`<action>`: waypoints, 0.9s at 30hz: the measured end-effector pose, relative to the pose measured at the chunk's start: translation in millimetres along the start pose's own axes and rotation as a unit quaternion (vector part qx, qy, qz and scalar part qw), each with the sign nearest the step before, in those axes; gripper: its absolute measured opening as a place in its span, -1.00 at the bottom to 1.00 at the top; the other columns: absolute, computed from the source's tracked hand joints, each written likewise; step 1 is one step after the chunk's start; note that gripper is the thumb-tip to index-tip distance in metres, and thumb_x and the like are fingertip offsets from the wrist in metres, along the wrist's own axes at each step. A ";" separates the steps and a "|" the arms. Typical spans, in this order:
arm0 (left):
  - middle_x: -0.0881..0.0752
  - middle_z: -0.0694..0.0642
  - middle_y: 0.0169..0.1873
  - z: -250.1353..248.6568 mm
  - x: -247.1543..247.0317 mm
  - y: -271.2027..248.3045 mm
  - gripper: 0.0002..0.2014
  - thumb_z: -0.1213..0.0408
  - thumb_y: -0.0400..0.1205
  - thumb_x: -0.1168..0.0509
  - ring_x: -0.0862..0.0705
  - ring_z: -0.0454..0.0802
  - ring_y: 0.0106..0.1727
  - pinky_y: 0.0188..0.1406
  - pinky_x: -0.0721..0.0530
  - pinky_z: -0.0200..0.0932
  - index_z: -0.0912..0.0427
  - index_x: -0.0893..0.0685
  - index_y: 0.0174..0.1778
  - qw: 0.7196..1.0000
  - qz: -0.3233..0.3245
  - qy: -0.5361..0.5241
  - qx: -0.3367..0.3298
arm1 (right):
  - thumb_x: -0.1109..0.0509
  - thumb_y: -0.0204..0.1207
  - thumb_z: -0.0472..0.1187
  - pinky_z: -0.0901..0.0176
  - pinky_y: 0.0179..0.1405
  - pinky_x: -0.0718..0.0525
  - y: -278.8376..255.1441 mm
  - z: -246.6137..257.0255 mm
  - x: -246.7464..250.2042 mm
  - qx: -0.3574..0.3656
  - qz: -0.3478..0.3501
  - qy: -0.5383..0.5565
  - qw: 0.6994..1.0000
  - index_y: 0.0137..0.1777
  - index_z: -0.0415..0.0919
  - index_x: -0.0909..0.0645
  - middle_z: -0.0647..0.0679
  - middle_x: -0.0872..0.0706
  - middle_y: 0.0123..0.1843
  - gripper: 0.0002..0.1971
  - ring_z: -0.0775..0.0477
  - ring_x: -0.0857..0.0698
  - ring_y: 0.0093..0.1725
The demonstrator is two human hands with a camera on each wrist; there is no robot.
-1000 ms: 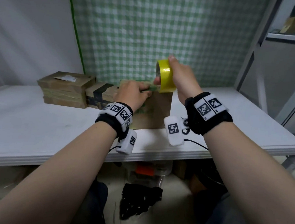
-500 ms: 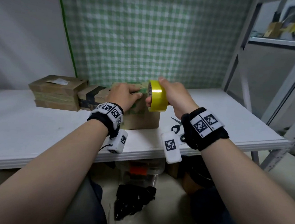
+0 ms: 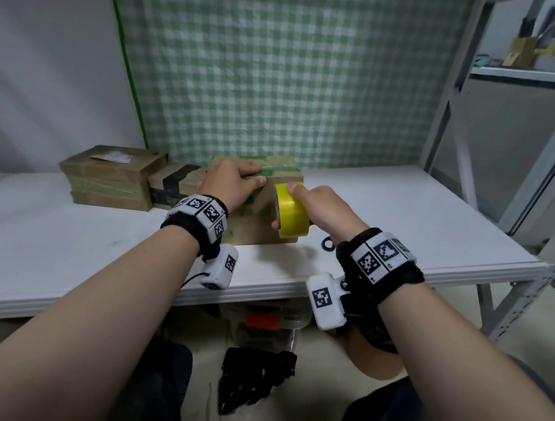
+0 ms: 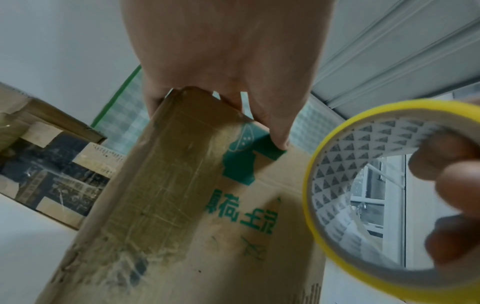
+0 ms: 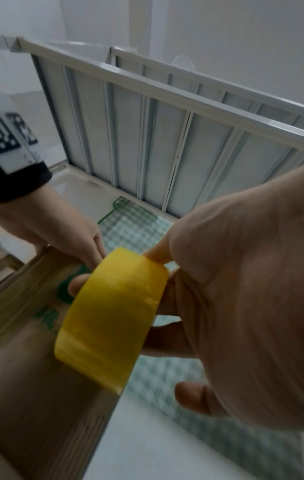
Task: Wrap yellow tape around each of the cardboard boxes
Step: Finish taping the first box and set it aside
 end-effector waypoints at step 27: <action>-0.58 -0.01 0.32 32.9 -6.6 -33.2 -0.78 0.19 0.74 -0.32 -0.60 0.02 0.39 0.47 -0.57 0.03 -0.08 -0.59 0.29 0.968 -0.063 -0.213 0.116 | -0.06 0.56 0.56 0.14 0.34 -0.49 10.0 1.4 -12.5 -0.015 -0.073 0.144 0.987 0.57 -0.07 -0.55 -0.08 -0.69 0.44 -0.15 -0.07 -0.65 0.39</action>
Point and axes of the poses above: each hand's wrist, its own y-axis towards the middle knuckle, its own x-axis out of the back of the hand, z = x × y, the point moved 2 cm from there along y, towards the middle knuckle
